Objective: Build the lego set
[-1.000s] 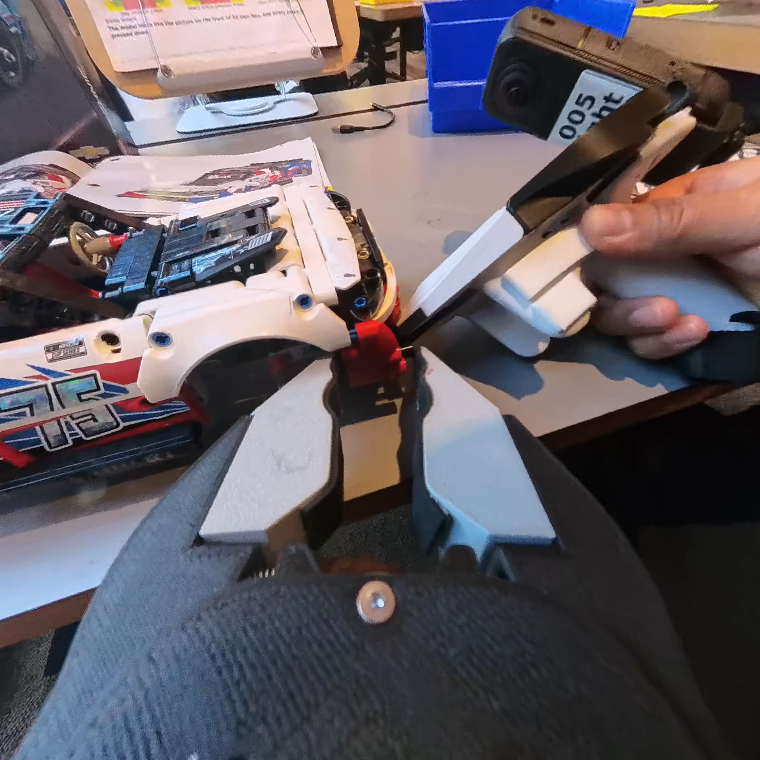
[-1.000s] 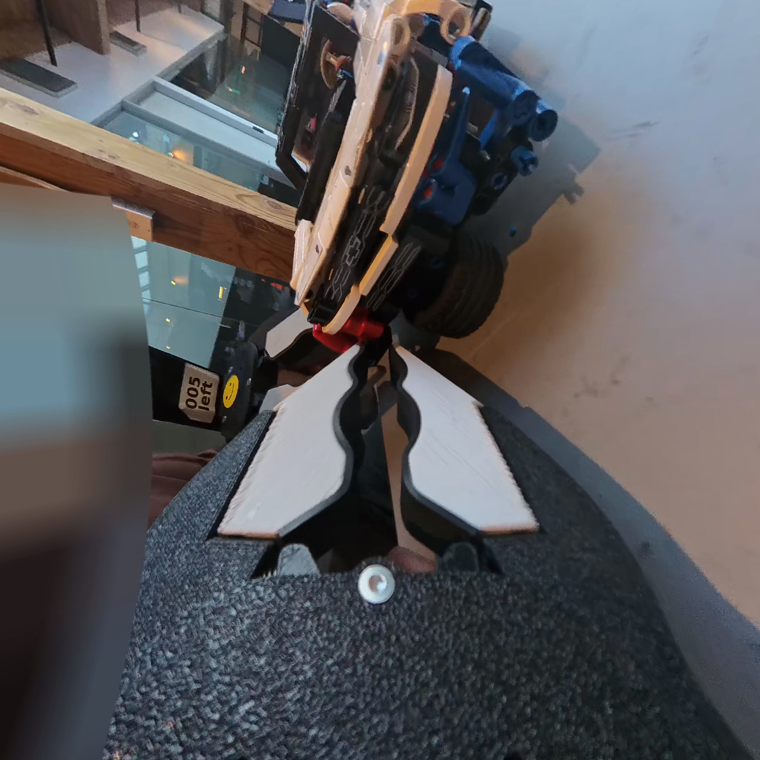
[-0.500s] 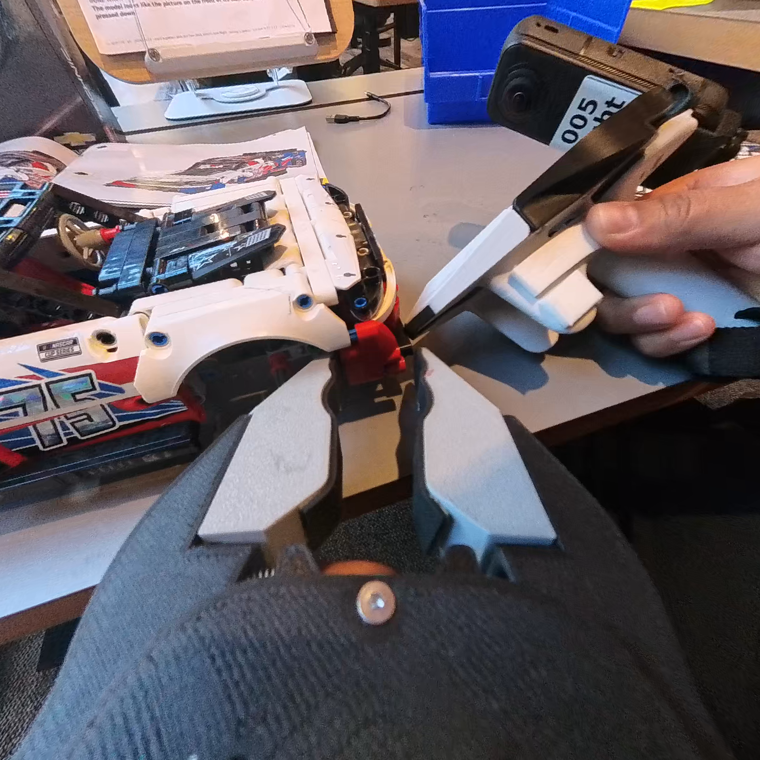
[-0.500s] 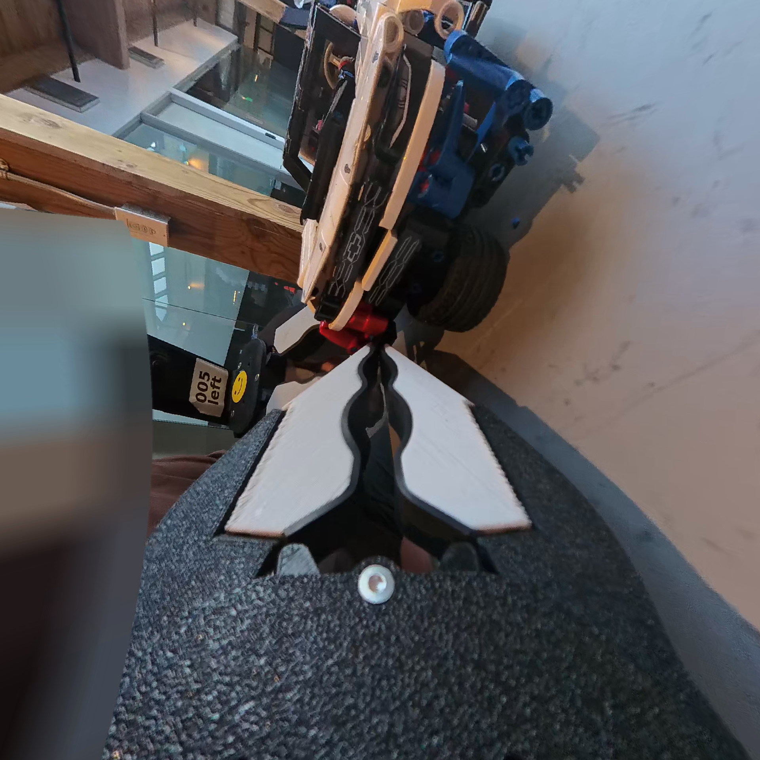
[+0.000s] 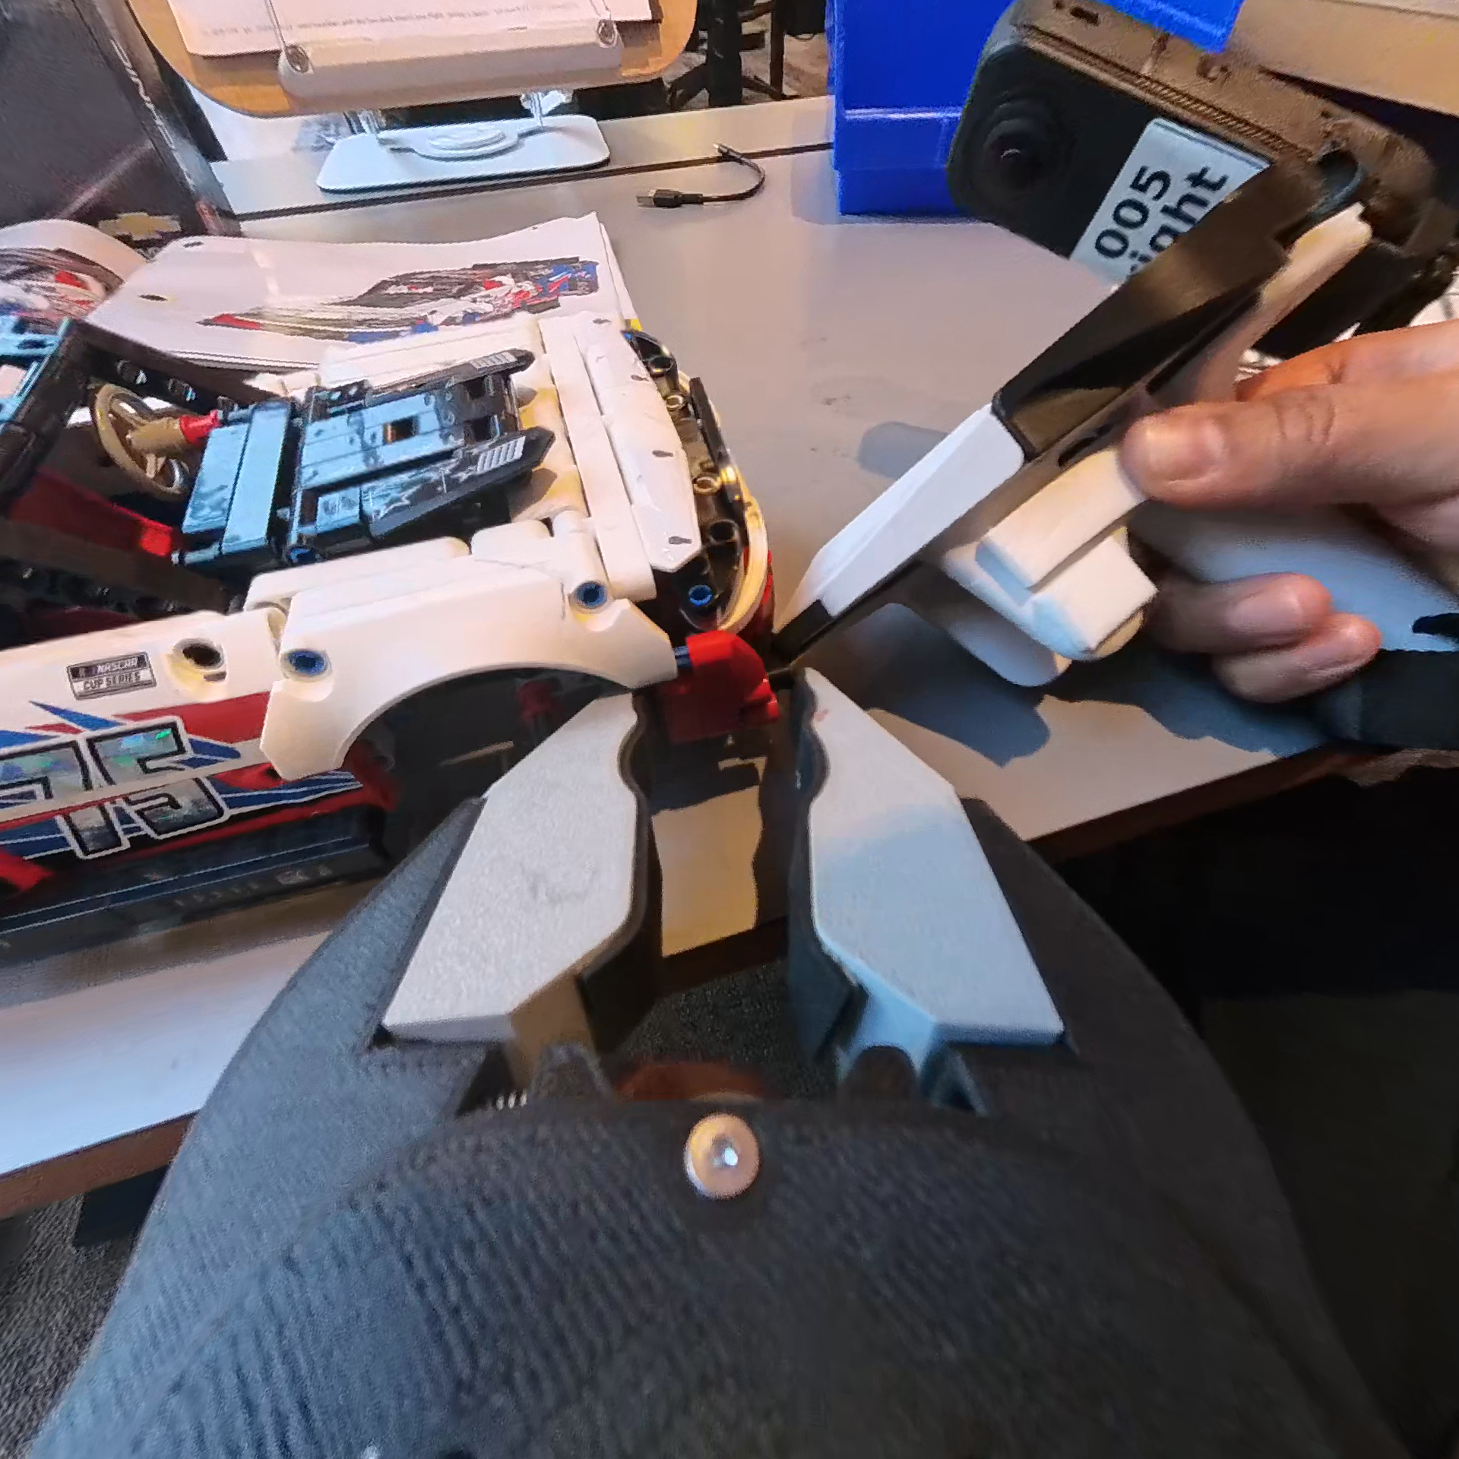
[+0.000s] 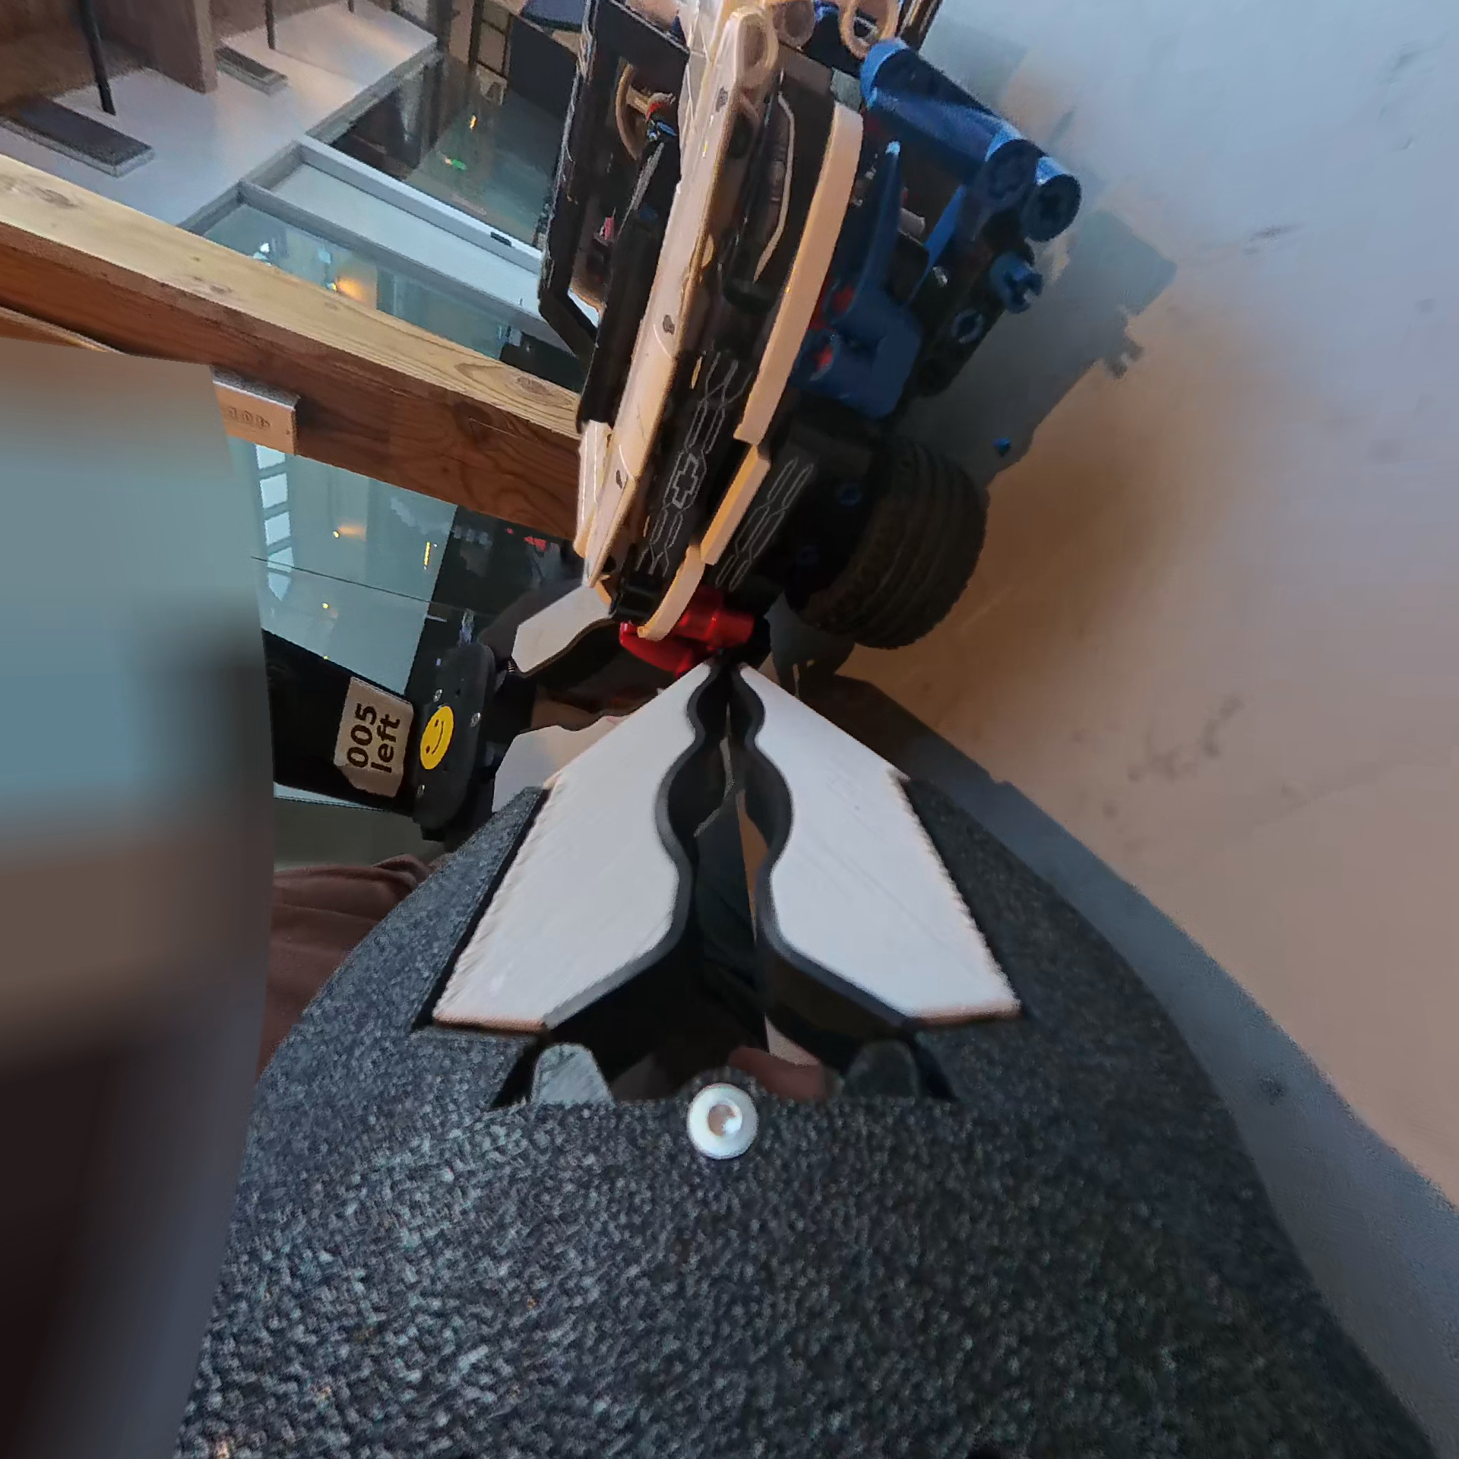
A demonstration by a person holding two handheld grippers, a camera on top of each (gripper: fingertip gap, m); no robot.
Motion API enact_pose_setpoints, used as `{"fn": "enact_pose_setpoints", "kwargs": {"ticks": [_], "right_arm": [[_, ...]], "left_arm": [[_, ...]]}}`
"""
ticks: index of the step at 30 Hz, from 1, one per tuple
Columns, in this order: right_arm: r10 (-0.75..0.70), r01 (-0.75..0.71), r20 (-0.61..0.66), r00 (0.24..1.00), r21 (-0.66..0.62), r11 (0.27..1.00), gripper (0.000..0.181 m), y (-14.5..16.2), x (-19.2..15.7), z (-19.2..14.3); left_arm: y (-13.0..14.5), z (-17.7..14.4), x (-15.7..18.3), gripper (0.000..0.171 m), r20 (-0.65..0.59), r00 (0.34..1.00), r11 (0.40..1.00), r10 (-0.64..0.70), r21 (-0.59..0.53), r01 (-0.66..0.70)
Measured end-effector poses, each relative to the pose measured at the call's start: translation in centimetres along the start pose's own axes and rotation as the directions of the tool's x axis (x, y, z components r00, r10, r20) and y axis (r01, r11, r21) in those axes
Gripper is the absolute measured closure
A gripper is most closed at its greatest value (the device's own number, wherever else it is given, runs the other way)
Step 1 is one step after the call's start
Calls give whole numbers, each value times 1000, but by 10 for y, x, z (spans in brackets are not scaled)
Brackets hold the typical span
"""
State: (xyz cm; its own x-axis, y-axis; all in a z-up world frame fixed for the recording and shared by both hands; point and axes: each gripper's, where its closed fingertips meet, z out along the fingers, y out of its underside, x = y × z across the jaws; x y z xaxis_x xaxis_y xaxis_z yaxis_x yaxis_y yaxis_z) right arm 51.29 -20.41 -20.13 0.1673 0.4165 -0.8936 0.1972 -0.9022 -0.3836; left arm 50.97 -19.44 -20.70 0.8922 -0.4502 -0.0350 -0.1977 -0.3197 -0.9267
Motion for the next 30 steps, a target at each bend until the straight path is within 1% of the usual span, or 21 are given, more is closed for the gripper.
{"fn": "enact_pose_setpoints", "kwargs": {"ticks": [3,7,9,13,18,21,23,26,28,30], "right_arm": [[-12,12,-2,1000,4,1000,181,-2,-1,4],[-25,25,-1,1000,-8,1000,181,-2,-1,4],[-65,64,-16,998,-25,998,181,-1,-1,5],[-62,62,-9,998,-30,998,181,-2,-1,5],[-62,61,-1,998,-46,997,181,-3,0,7],[-61,60,-9,998,-59,996,181,0,0,7],[-64,64,-18,998,-39,997,181,0,0,5],[-50,49,-29,998,-23,999,181,1,1,3],[-25,25,-27,999,-19,1000,174,2,2,1],[-32,31,-31,999,-22,999,174,3,2,1]], "left_arm": [[0,0,-4,142,17,1000,1000,-10,-11,10],[0,-1,-4,142,5,1000,1000,-15,-23,15],[0,-2,-5,142,5,1000,1000,-9,-22,10],[1,-2,-4,142,-5,1000,999,10,-30,-10],[1,-1,-7,142,24,1000,999,4,-35,-3],[2,-2,-7,141,18,1000,1000,0,-17,1],[3,-1,-4,141,23,999,999,44,-6,-44],[0,-4,-4,140,4,1000,999,22,26,-22],[-1,-5,-5,139,33,998,998,58,29,-59],[-3,-7,-4,137,20,999,998,46,36,-47]]}}
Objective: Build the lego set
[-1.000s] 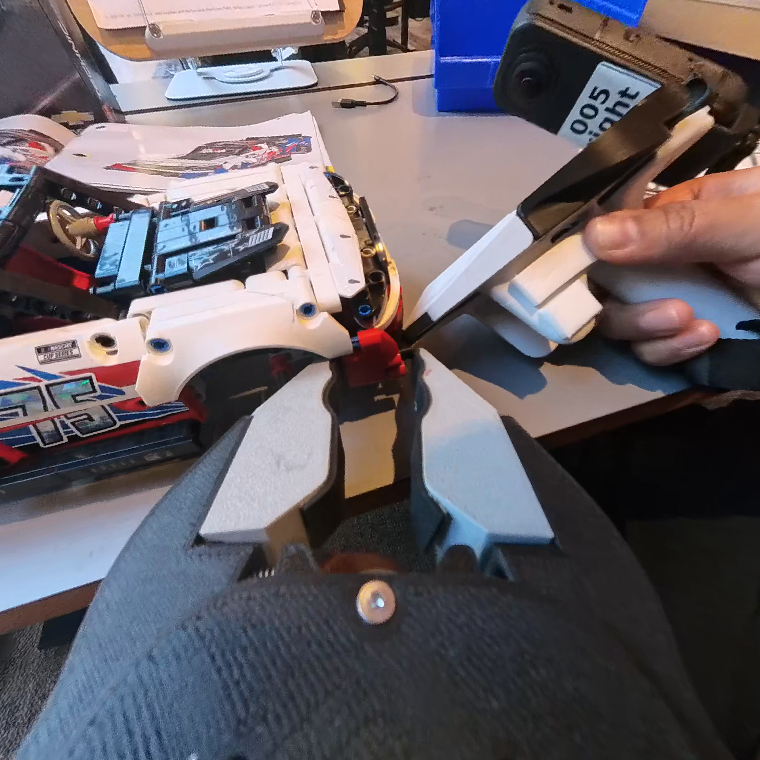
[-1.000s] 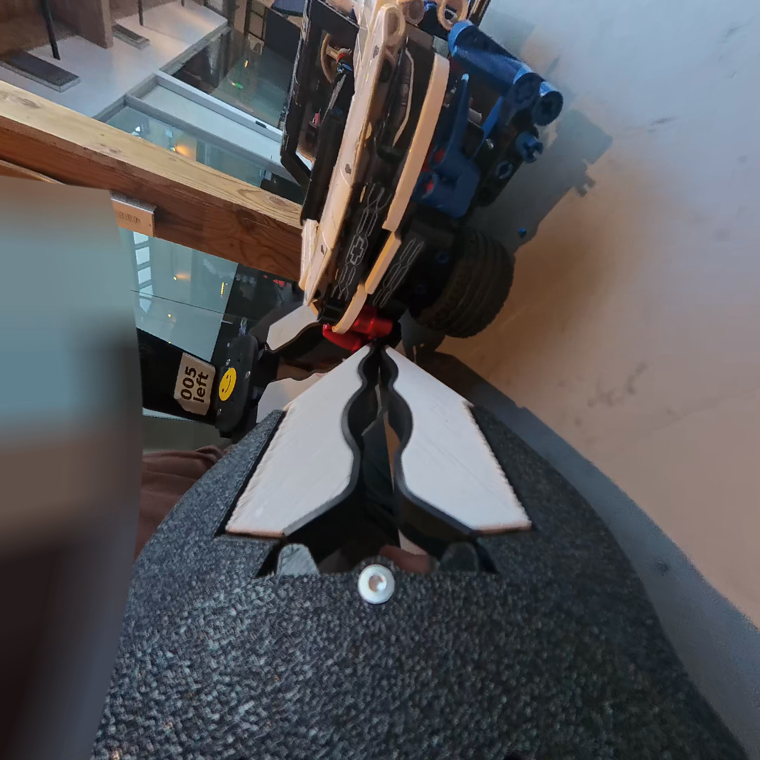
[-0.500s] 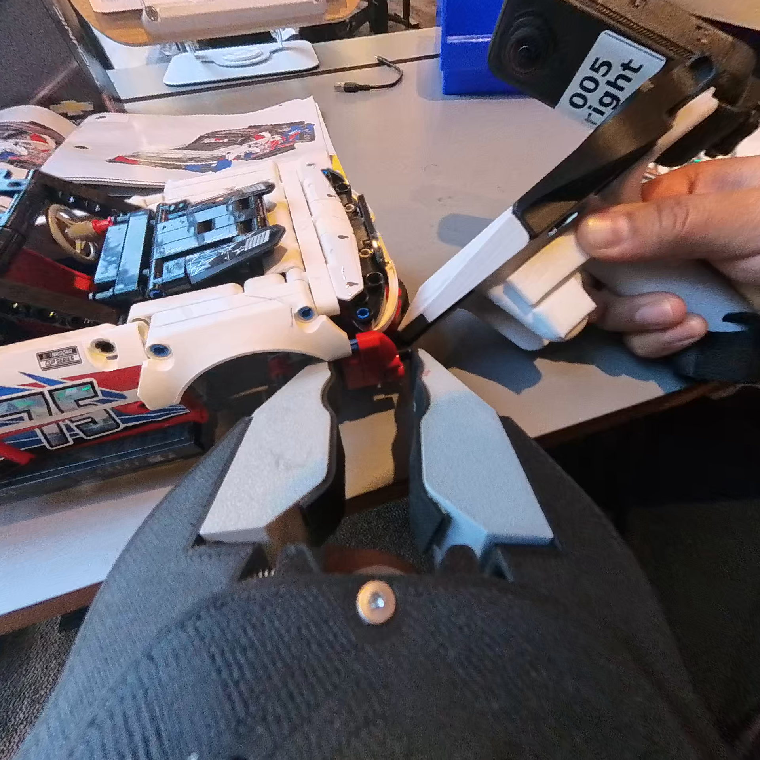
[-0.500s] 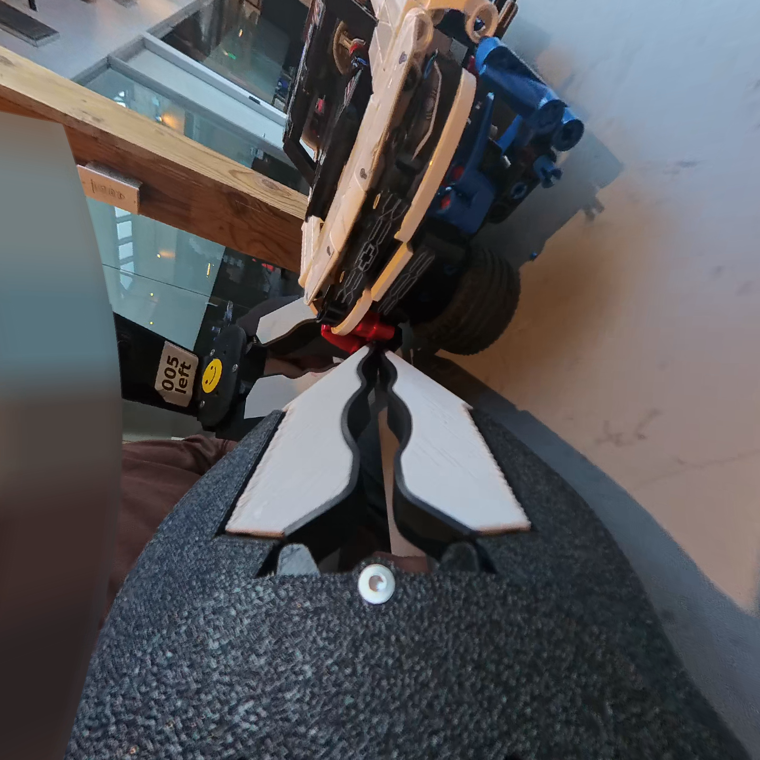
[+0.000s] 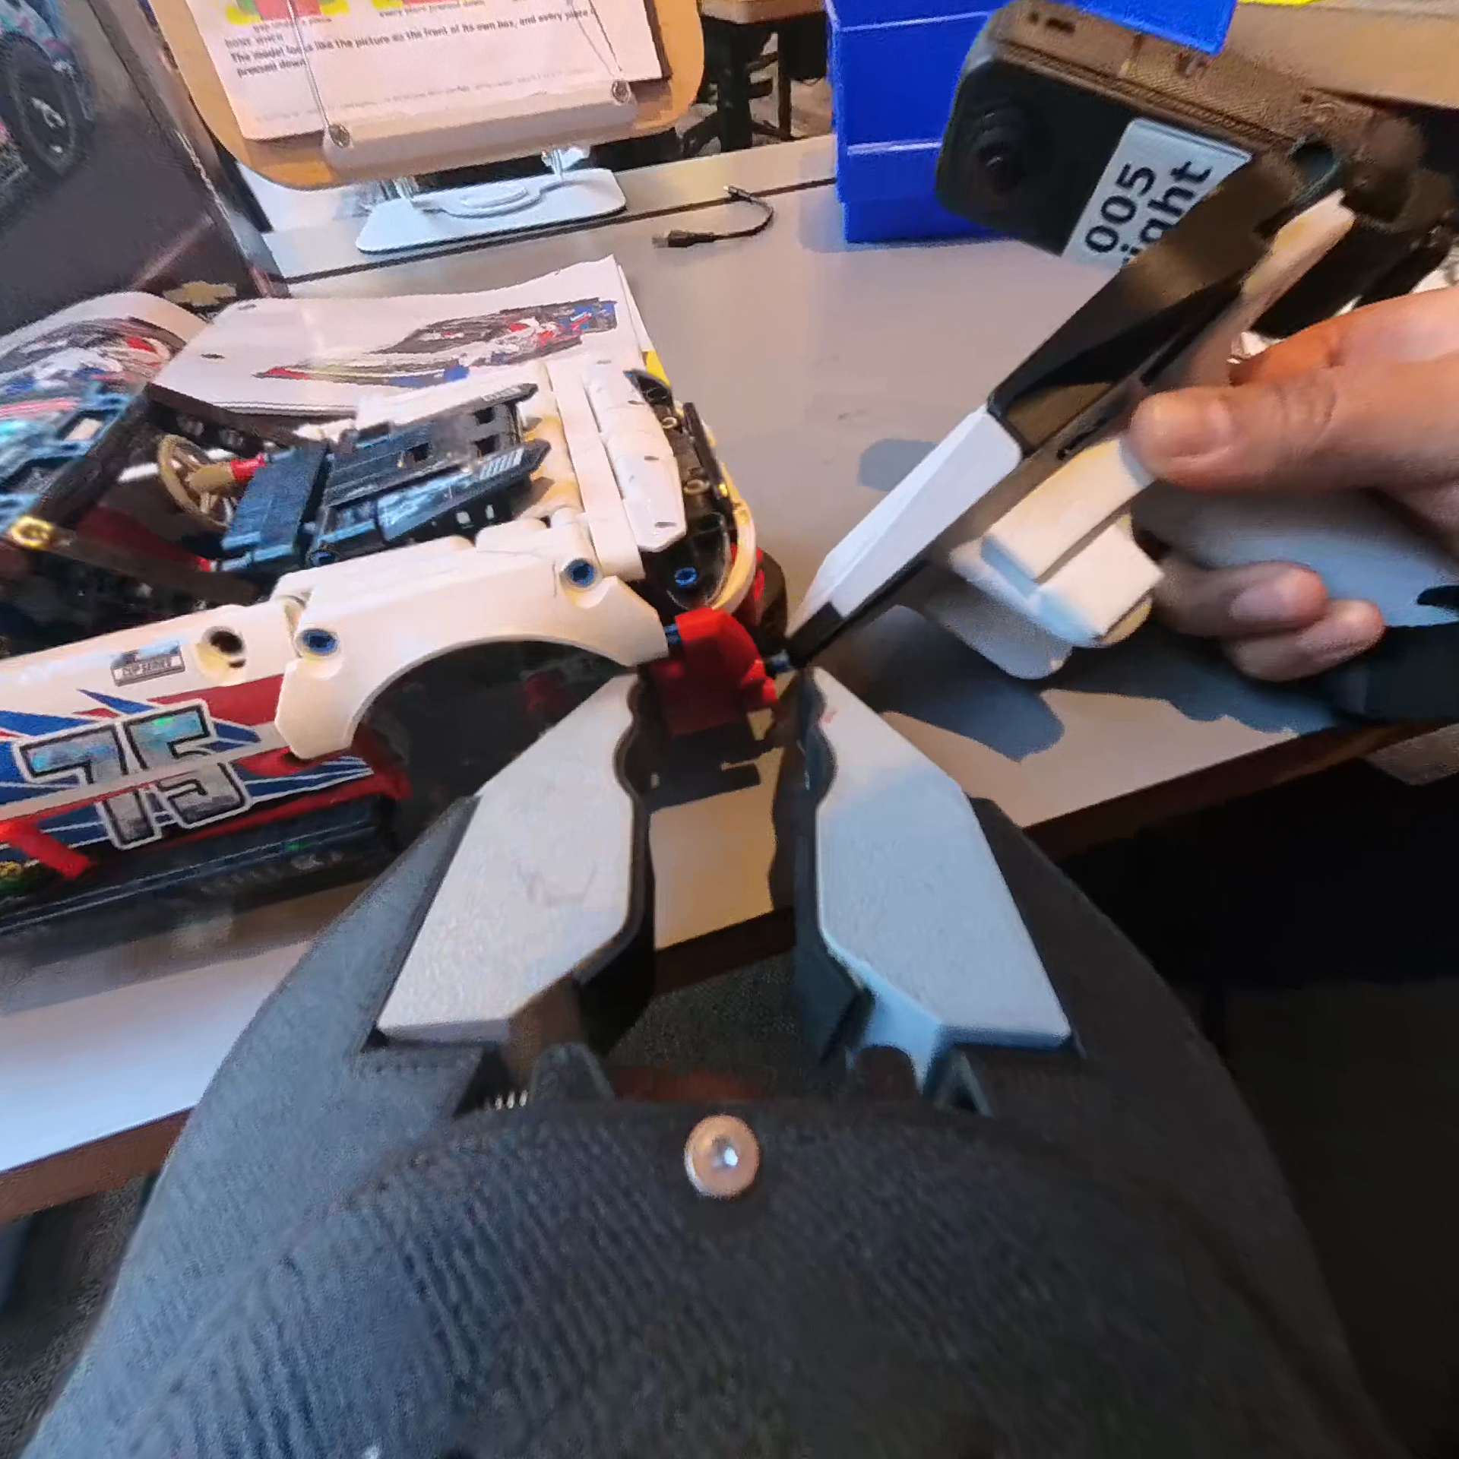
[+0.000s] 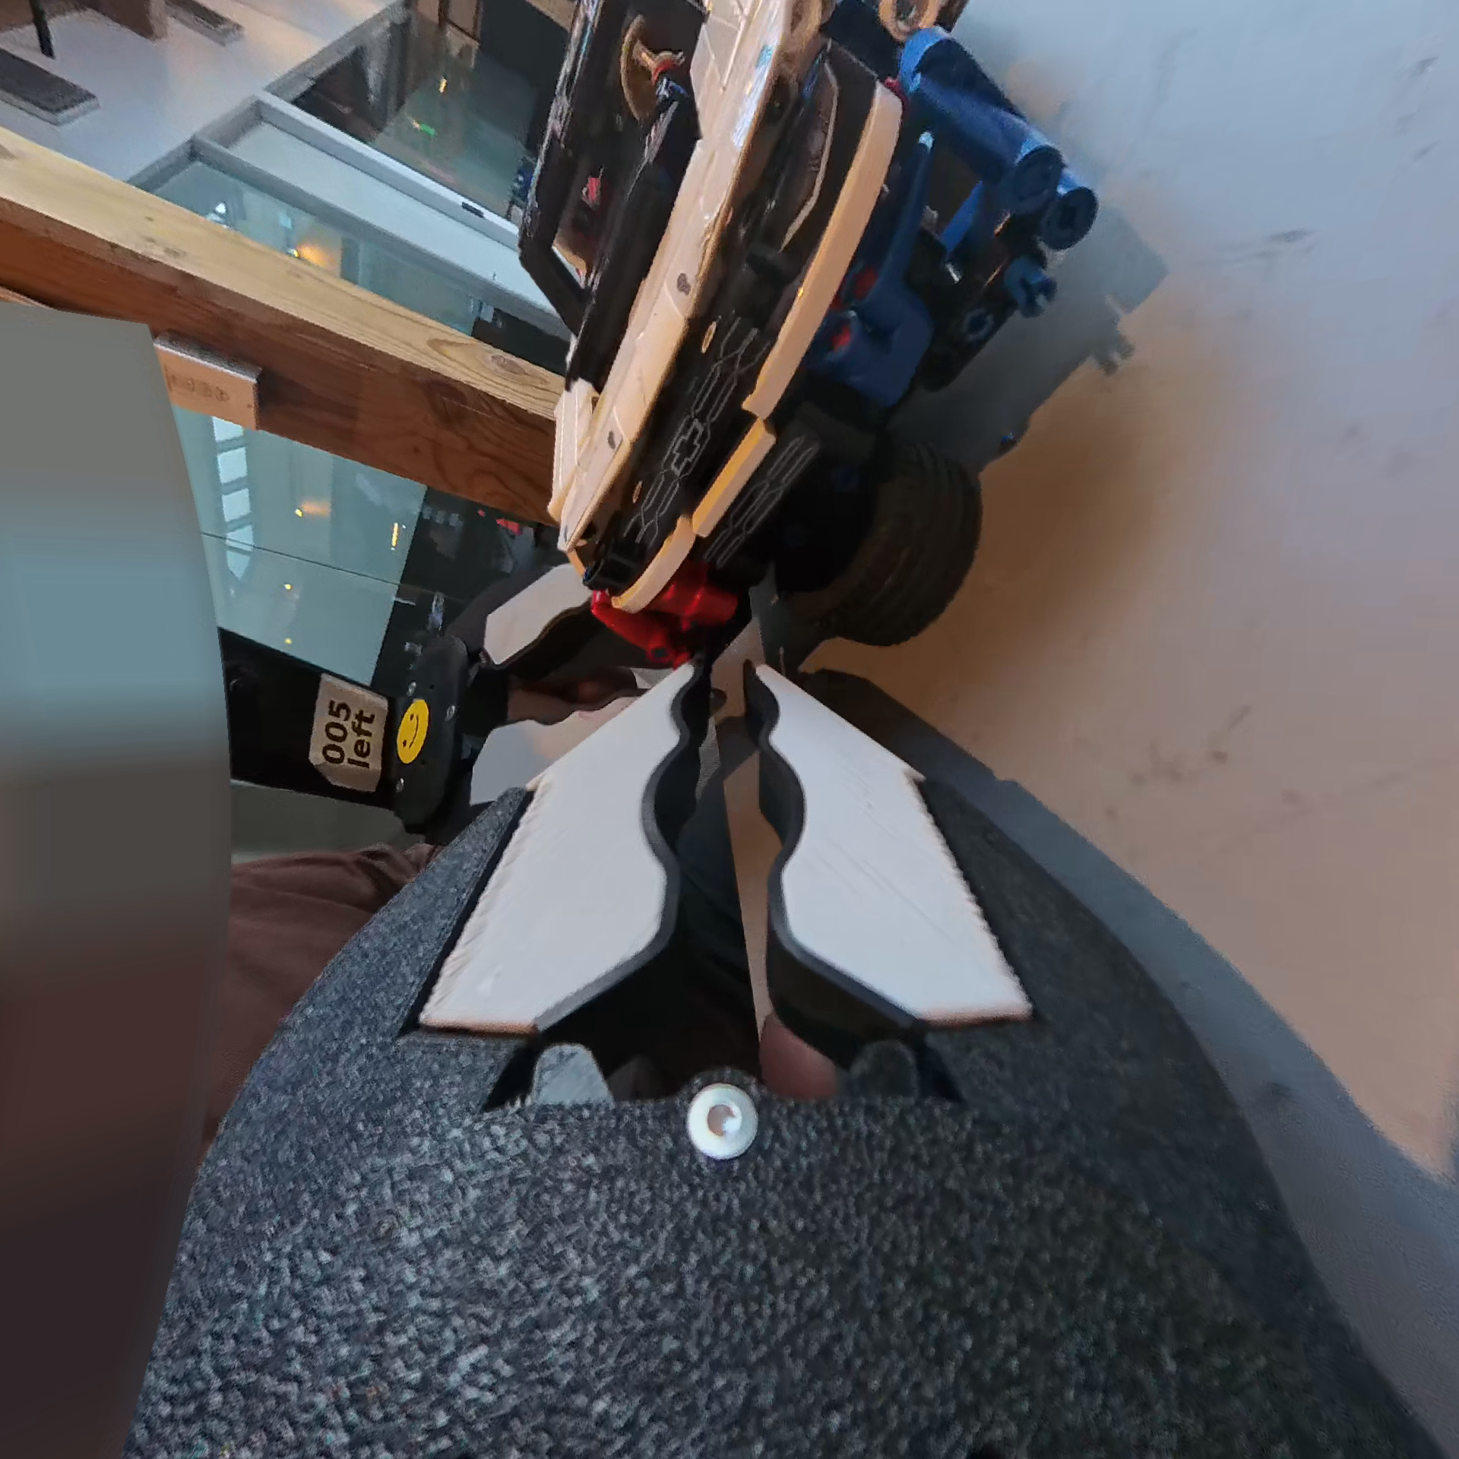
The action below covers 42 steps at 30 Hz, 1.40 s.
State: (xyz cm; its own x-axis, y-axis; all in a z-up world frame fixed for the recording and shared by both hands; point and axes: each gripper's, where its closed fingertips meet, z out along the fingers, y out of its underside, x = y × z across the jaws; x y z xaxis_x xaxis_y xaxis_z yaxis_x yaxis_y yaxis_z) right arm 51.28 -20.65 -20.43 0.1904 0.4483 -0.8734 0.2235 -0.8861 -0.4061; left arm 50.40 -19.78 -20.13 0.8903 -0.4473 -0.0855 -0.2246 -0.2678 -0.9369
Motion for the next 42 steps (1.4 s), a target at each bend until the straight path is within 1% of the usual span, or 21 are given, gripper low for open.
{"fn": "enact_pose_setpoints", "kwargs": {"ticks": [1,3,5,7,10,13,14,19,23,25,27,29,30,32,34,36,39,40,42], "right_arm": [[-10,10,-6,1000,-5,1000,175,1,0,1],[-9,9,-7,1000,-5,1000,177,0,0,1],[28,-28,10,1000,19,999,171,-4,1,-1],[71,-71,36,997,21,997,162,-6,1,0],[66,-66,29,997,-12,998,166,-3,1,6],[72,-72,52,996,-7,997,175,-3,-3,7],[77,-77,57,995,-8,997,175,-3,-3,7],[56,-54,46,997,-35,998,177,-1,-4,13],[74,-71,70,995,-45,996,176,-3,-5,15],[96,-91,79,992,-58,994,176,-2,-4,14],[105,-101,87,991,-51,994,175,-3,-5,12],[62,-59,60,996,-55,997,174,1,-4,10],[54,-52,43,998,-60,997,170,4,-3,7],[44,-42,27,999,-60,997,162,9,-1,-3],[9,-9,9,1000,-51,999,161,11,0,-15],[-73,72,-52,996,-21,997,159,7,7,-29],[-184,188,-136,973,11,982,159,-4,14,-46],[-221,228,-163,961,25,973,156,-9,16,-52],[-291,308,-193,937,64,949,150,-22,16,-64]], "left_arm": [[2,0,0,138,-7,1000,1000,-14,-12,14],[8,1,-1,133,-17,999,998,-41,-42,40],[7,1,-2,135,-13,999,999,-34,-36,33],[7,2,-2,135,-12,1000,999,-26,-43,26],[5,4,0,136,-24,1000,999,-13,-38,12],[3,6,0,135,-39,999,999,-14,-42,12],[3,6,-1,139,-37,999,999,-6,-43,5],[6,2,1,141,-75,995,996,65,-48,-69],[5,1,-2,141,-54,998,999,21,-44,-23],[6,2,-2,141,-56,997,997,62,-46,-65],[5,3,-1,140,-42,997,997,69,-35,-71],[4,3,-2,140,-36,996,997,76,-14,-77],[5,3,-2,140,-37,997,998,64,-9,-65],[6,2,-4,141,-24,998,998,57,-15,-57],[2,-3,-5,137,-3,998,998,69,8,-69],[1,-9,-4,126,12,997,997,76,4,-76],[7,-19,-5,121,27,996,996,85,-37,-84],[8,-23,-4,116,20,997,996,73,-48,-72],[11,-36,-1,115,2,999,997,53,-55,-52]]}}
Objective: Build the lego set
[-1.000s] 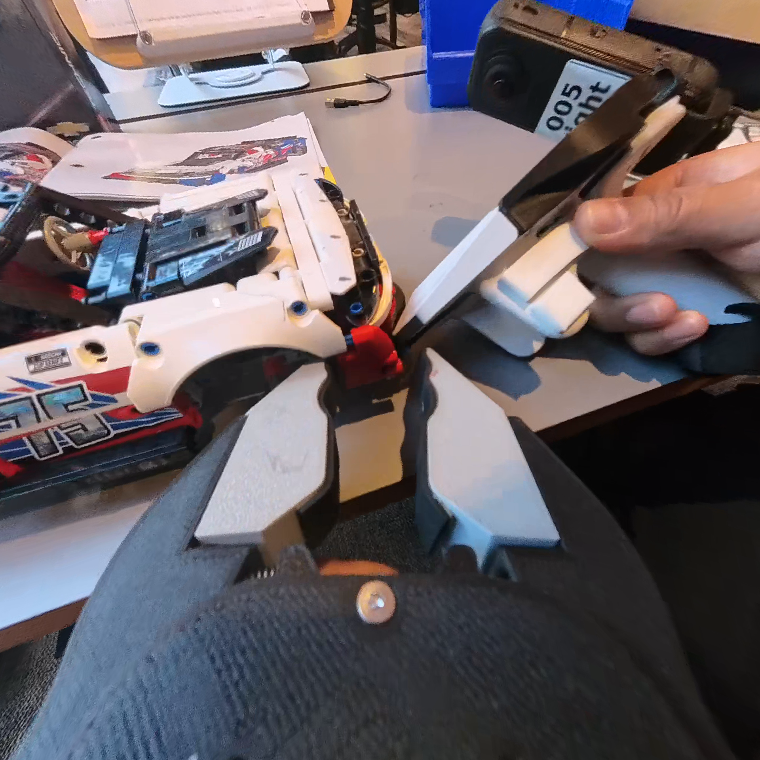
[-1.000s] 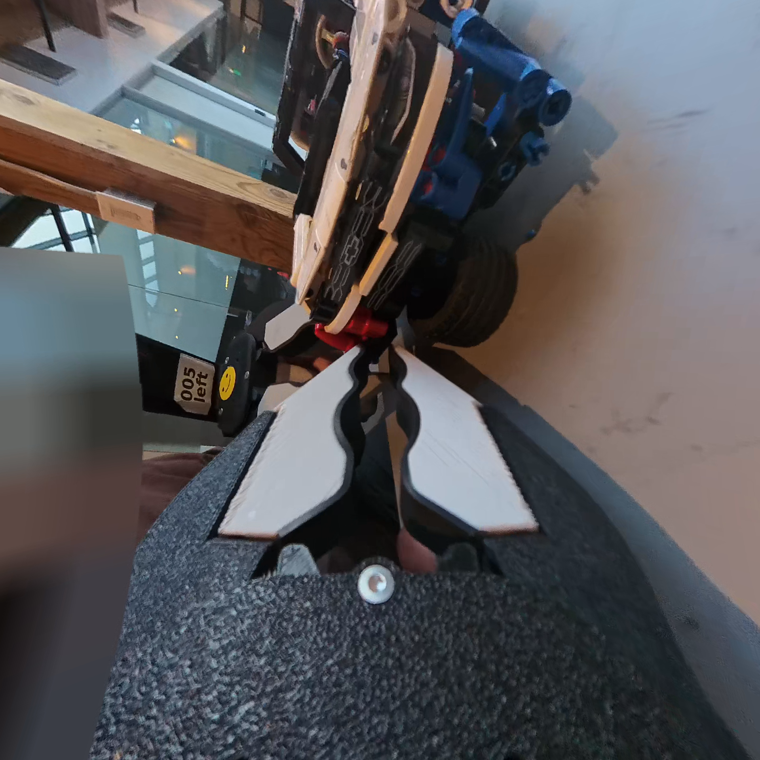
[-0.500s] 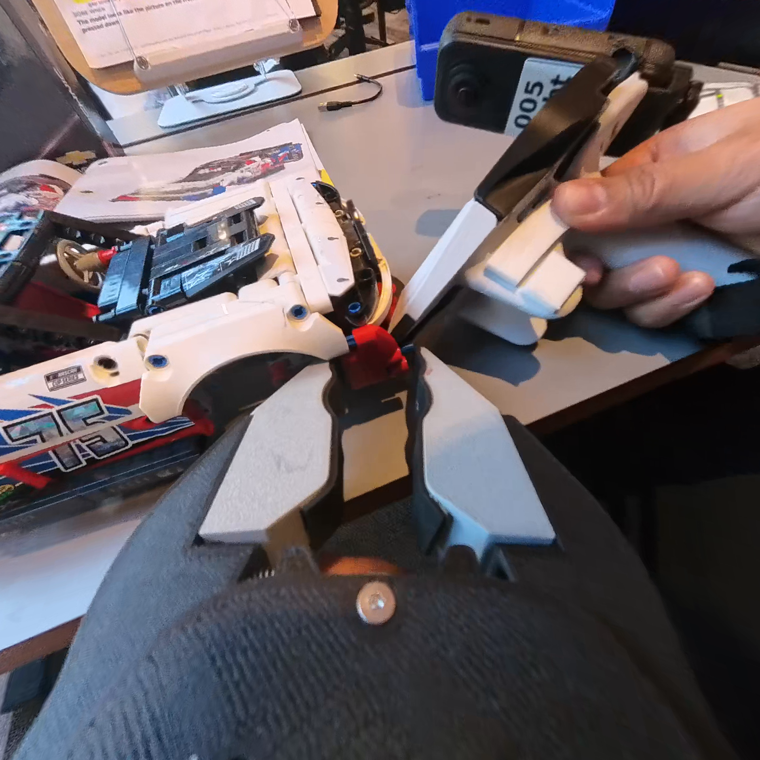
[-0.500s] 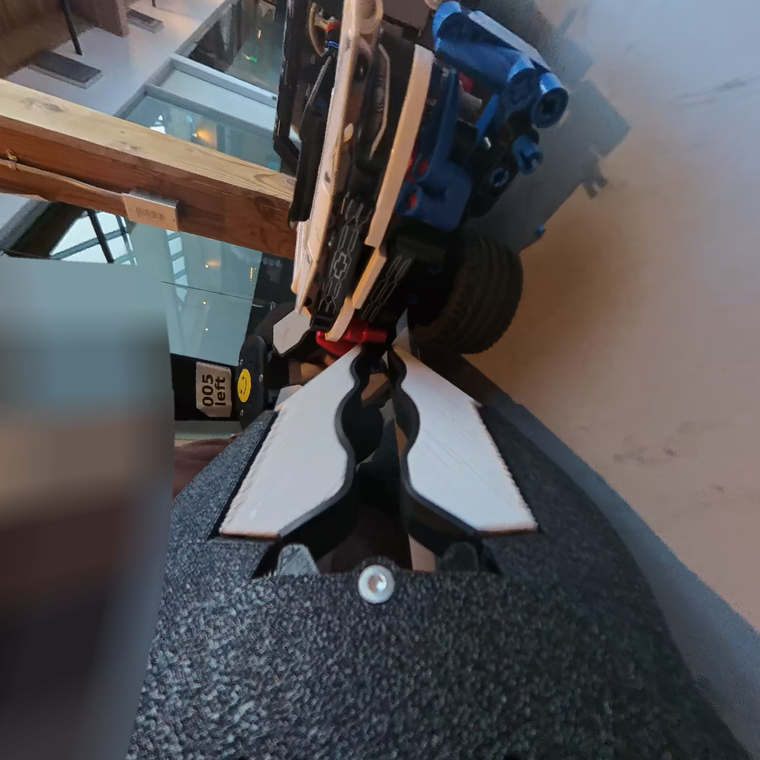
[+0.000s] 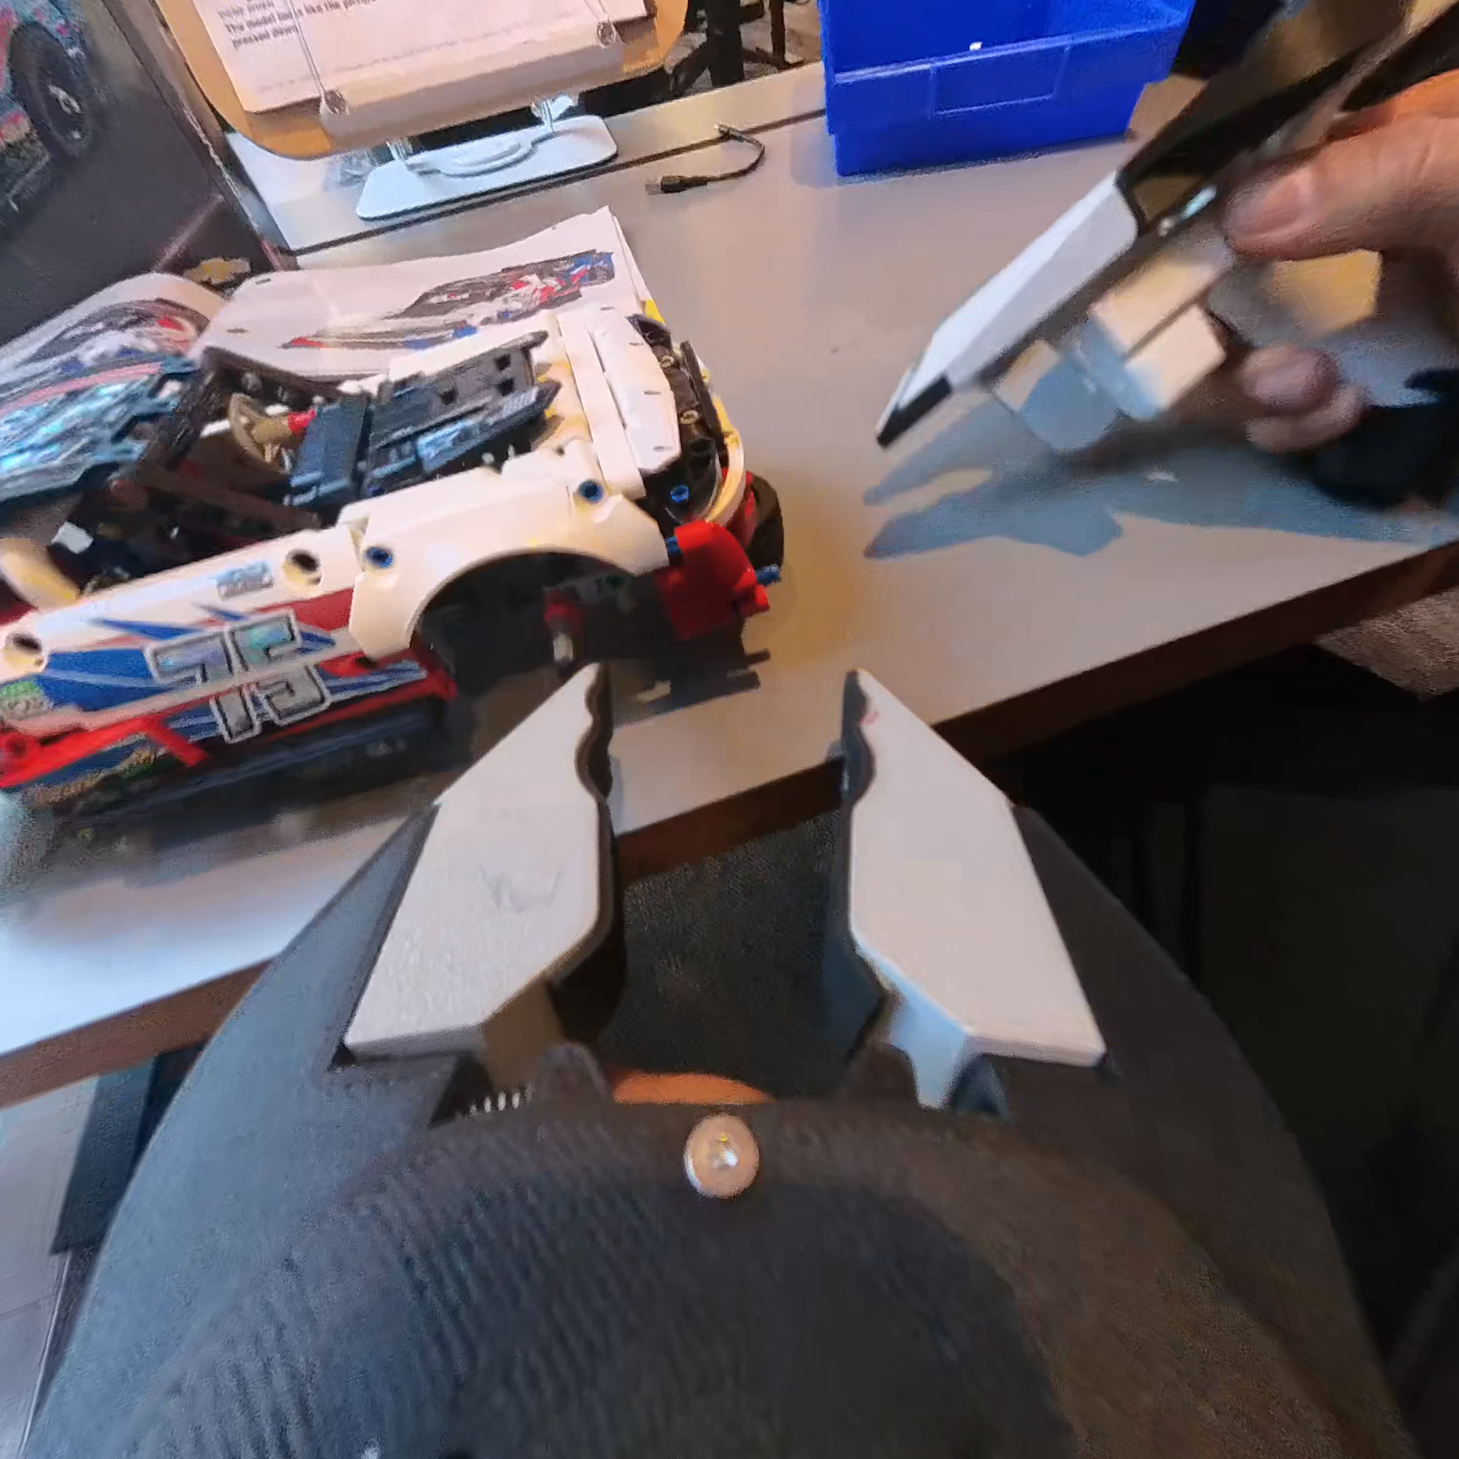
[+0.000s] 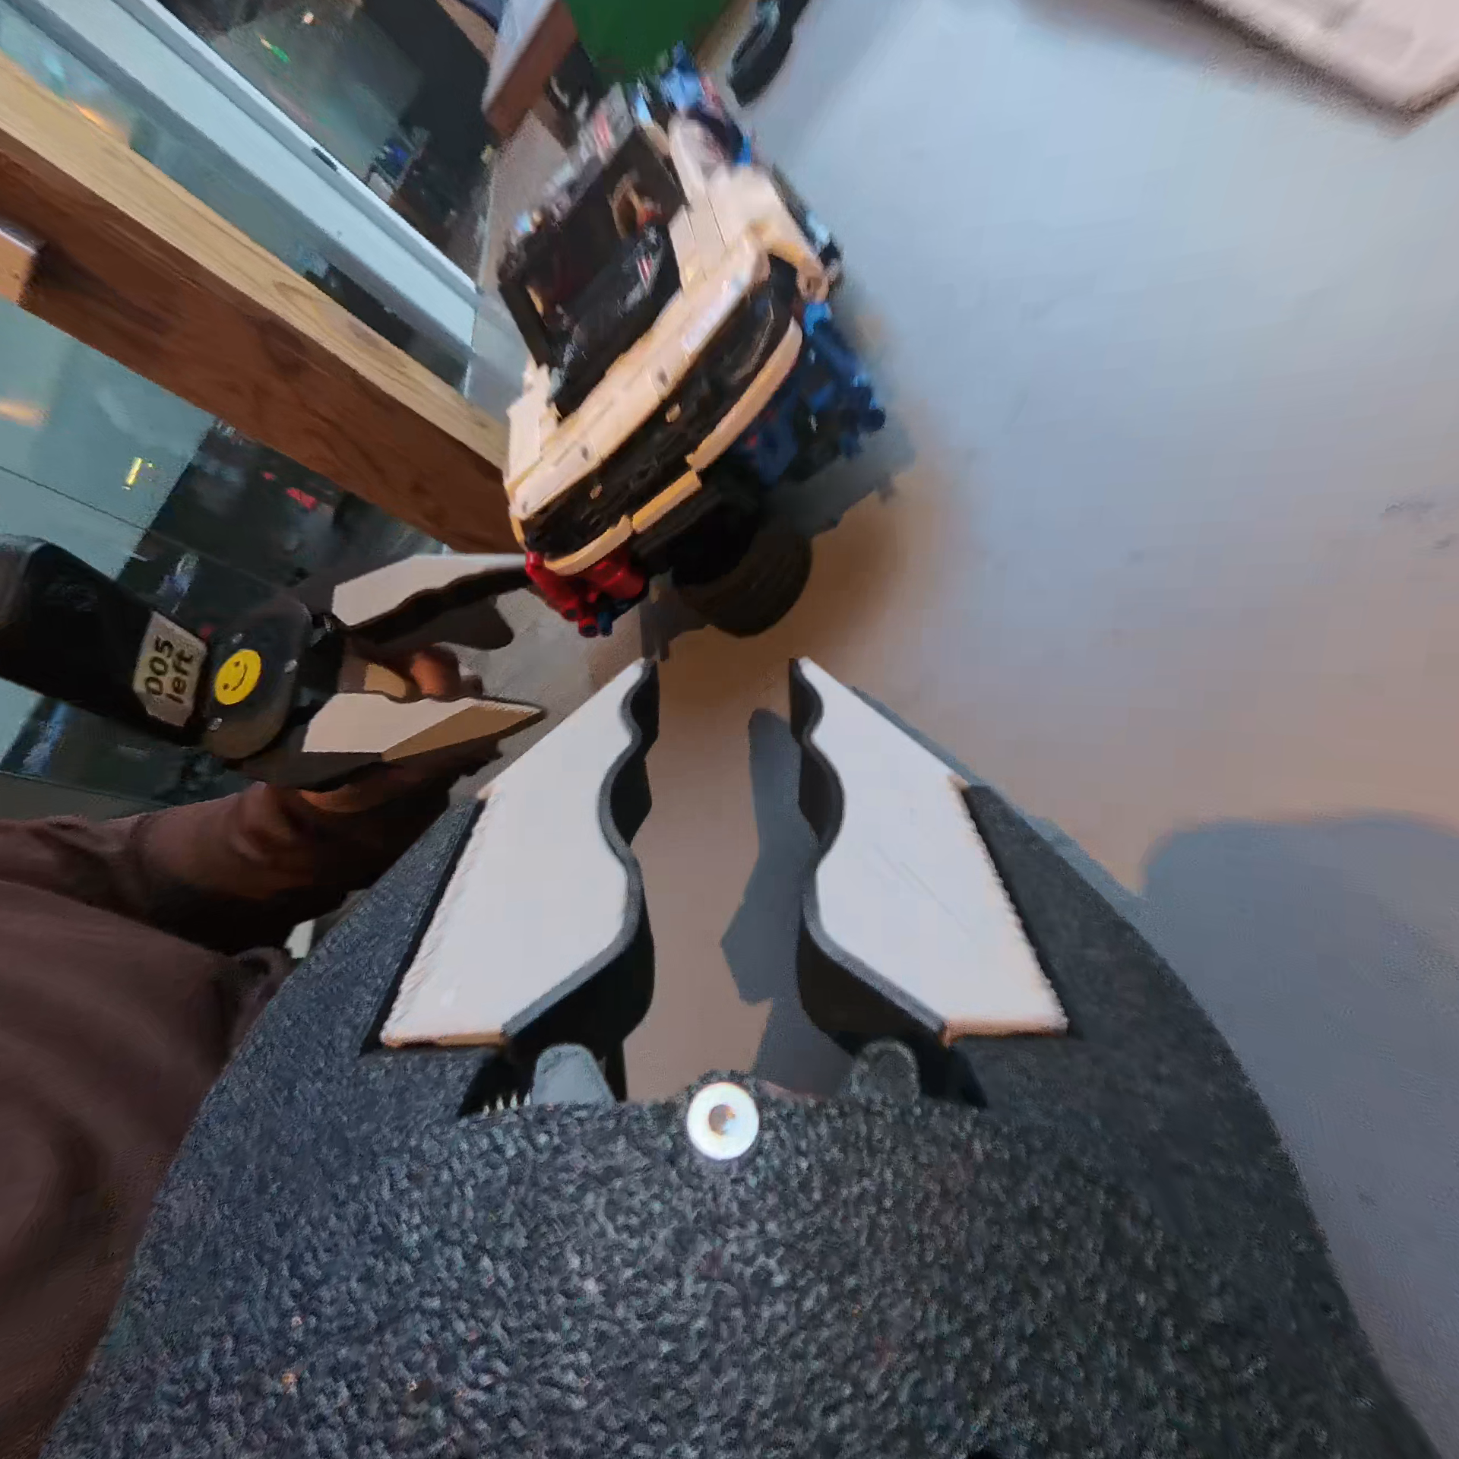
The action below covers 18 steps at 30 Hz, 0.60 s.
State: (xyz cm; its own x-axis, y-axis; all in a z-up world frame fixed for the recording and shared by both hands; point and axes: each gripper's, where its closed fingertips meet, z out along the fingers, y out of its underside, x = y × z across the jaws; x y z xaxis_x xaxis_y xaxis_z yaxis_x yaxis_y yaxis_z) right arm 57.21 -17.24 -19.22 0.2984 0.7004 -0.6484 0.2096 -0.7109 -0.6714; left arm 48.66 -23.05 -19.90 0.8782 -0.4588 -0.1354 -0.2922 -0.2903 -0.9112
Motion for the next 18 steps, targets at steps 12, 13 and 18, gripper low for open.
{"fn": "enact_pose_setpoints", "kwargs": {"ticks": [12,13,18], "right_arm": [[-495,509,-151,856,68,858,113,-18,-5,-34],[-523,534,-147,840,55,843,112,-16,-7,-32],[-565,566,-171,807,-50,823,112,-8,-3,-12]], "left_arm": [[81,-90,-54,104,-13,1000,990,-28,-135,26],[87,-96,-67,103,-14,1000,989,-11,-148,9],[98,-114,-139,94,71,996,989,-52,-133,61]]}}
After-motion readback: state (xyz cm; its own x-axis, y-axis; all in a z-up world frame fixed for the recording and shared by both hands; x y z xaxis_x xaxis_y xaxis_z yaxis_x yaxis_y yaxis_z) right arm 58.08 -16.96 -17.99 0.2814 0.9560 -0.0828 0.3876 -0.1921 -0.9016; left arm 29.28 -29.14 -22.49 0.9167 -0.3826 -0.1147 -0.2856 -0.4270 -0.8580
